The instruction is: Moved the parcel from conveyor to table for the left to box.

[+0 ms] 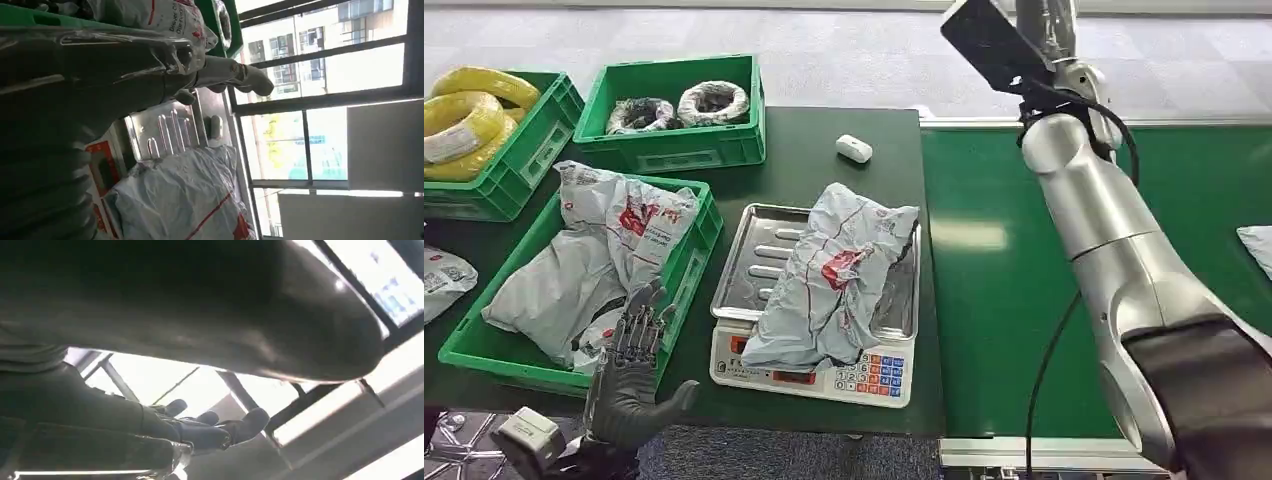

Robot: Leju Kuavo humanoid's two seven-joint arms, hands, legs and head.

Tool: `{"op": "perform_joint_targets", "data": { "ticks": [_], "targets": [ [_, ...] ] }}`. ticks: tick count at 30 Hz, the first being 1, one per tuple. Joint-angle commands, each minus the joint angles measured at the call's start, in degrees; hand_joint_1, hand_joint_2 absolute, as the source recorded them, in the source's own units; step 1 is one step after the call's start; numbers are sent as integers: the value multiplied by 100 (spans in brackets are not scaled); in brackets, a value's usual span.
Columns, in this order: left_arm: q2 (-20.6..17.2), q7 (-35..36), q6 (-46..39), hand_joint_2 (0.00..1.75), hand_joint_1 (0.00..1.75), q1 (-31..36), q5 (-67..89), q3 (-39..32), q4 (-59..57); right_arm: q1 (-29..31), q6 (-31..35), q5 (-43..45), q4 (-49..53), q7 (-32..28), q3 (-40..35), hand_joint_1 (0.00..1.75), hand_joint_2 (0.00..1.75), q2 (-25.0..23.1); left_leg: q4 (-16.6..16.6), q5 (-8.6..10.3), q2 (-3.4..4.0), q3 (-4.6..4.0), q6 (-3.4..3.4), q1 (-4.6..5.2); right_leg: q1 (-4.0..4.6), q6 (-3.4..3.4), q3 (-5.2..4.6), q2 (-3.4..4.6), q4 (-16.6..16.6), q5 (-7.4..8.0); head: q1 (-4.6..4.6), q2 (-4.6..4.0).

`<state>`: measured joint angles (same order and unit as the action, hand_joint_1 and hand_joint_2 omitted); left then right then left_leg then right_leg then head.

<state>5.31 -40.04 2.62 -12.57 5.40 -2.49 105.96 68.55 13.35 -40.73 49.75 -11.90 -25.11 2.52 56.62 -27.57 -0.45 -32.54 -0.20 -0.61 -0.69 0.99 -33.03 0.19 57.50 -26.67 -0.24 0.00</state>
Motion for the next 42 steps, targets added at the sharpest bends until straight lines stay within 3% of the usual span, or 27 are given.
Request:
{"op": "perform_joint_targets", "data": {
  "ticks": [1, 5, 6, 10, 14, 16, 21, 23, 26, 30, 33, 36, 42],
  "targets": [
    [-74, 4, -294, 175, 0, 683, 323, 113, -527, -1154, 748, -639, 3142, 97, 1118, 0, 0, 442, -8, 7, -20, 1, 1, 0, 1, -5, 9, -27, -8, 0, -4, 0],
    [6, 15, -435, 175, 0, 1196, 668, 123, -724, -2050, 1096, -691, 4033, -100, 1350, 0, 0, 431, -13, 13, -36, 4, -1, 0, 2, -7, 16, -42, -15, 2, -2, 0],
    [-7, 4, -460, 175, 0, 1410, 741, 161, -766, -2340, 1197, -681, 4285, -233, 1397, 0, 175, 402, -17, 13, -35, 11, -2, -4, 5, -6, 24, -39, -21, 3, -4, 0],
    [-16, 322, -757, 175, 0, 2514, 1129, 321, -863, -3501, 1470, -688, 5151, -481, 1519, 0, 175, 258, -16, 15, -47, 18, -1, -8, 9, -7, 35, -52, -22, 1, -5, 0],
    [-132, 930, -1090, 175, 0, 3490, 1621, 714, -947, -4221, 1715, -696, 5450, -663, 1474, 0, 175, 119, -1, 9, -47, 7, -2, -7, 8, -4, 22, -49, -5, -1, -7, 0],
    [-197, 1147, -1374, 175, 0, 3913, 1968, 924, -1088, -4446, 1741, -564, 5493, -781, 1447, 0, 175, -16, 1, 11, -51, 3, -2, -11, 12, -6, 22, -57, -6, 0, -4, 0],
    [-313, 1246, -1599, 175, 0, 4072, 2295, 1126, -1179, -4488, 1675, -464, 5501, -793, 1464, 0, 175, -109, -3, 5, -13, 12, -1, 1, 0, -4, 16, -19, 0, 1, -4, 0],
    [-276, 1823, -1614, 175, 0, 4997, 3098, 1654, -1730, -4909, 1722, -335, 5570, -957, 1425, 0, 175, -284, 1, 5, -16, 8, -2, -4, 5, -6, 17, -26, 0, -1, -2, 0],
    [-183, 2477, -1367, 175, 0, 6079, 3815, 2470, -2770, -5468, 1952, 160, 5483, -1326, 1283, 0, 175, -258, 12, 16, -82, -9, -3, -17, 18, -8, 20, -92, -1, -6, -2, 0],
    [-236, 2480, -1526, 175, 0, 6047, 3788, 2587, -2824, -5454, 2035, 227, 5442, -1401, 1285, 0, 175, -243, -5, 21, -63, 6, 4, -4, 7, -5, 28, -76, -12, 4, 0, 0],
    [-259, 2771, -1051, 175, 0, 6503, 4486, 3287, -3560, -5829, 1850, 642, 5448, -1530, 1329, 0, 175, -433, 0, 6, -7, 5, 5, -4, 3, -9, 20, -21, -7, 6, -4, 0],
    [152, 2916, -823, 175, 0, 6964, 5237, 4108, -5168, -6104, 1644, 747, 5296, -1750, 1392, 0, 175, -729, -12, 23, -64, 14, 0, -4, 5, -13, 37, -73, -17, 1, -7, 0],
    [671, 2752, -1026, 175, 0, 7055, 5721, 4964, -7227, -6428, 1469, 706, 5326, -1891, 1665, 0, 175, -831, -7, 10, -16, 17, 4, -1, 1, -7, 26, -27, -13, 5, -2, 0]
  ]
}}
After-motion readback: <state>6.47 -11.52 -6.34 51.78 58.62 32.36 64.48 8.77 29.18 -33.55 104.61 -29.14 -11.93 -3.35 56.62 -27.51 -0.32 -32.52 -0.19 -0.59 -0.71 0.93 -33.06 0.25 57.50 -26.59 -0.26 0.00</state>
